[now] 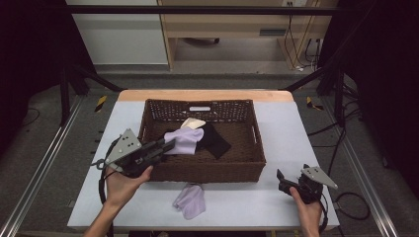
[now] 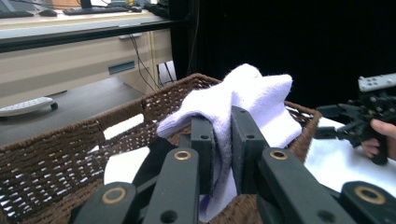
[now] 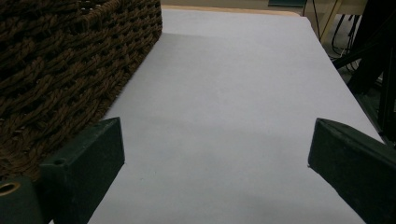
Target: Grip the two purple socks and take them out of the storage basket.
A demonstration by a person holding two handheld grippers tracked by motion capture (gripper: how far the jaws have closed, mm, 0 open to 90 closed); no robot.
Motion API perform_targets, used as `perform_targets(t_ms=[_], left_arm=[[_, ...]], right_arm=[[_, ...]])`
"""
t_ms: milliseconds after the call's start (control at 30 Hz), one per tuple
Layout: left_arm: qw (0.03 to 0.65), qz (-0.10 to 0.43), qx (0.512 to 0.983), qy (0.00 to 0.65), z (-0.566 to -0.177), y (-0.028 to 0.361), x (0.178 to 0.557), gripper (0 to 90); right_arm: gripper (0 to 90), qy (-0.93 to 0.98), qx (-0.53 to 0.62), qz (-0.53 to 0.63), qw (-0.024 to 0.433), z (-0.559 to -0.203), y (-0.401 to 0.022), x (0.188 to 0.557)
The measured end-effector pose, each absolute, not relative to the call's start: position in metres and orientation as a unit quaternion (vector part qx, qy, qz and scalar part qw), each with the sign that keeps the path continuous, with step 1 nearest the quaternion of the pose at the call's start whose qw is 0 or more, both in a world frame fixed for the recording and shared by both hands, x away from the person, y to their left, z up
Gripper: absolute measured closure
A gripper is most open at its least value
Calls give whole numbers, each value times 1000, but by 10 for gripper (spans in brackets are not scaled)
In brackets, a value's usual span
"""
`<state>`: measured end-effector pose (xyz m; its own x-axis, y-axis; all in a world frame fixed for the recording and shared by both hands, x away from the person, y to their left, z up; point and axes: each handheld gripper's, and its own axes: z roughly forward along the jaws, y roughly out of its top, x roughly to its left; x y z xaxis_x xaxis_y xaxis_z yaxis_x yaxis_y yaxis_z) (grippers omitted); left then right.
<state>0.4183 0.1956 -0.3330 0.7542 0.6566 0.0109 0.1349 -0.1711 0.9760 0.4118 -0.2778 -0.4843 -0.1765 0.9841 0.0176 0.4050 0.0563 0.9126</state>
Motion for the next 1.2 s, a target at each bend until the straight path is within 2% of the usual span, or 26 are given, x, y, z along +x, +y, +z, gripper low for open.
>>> perform_targets(t_ms=[733,1200], left_arm=[[547,196,772,257,-378,205,367,805],[481,144,820,275,-434,195,374,802]], right_arm=[[41,640,542,421,346,-484,-278,411],[41,640,540,423,347,-484,-278,411]])
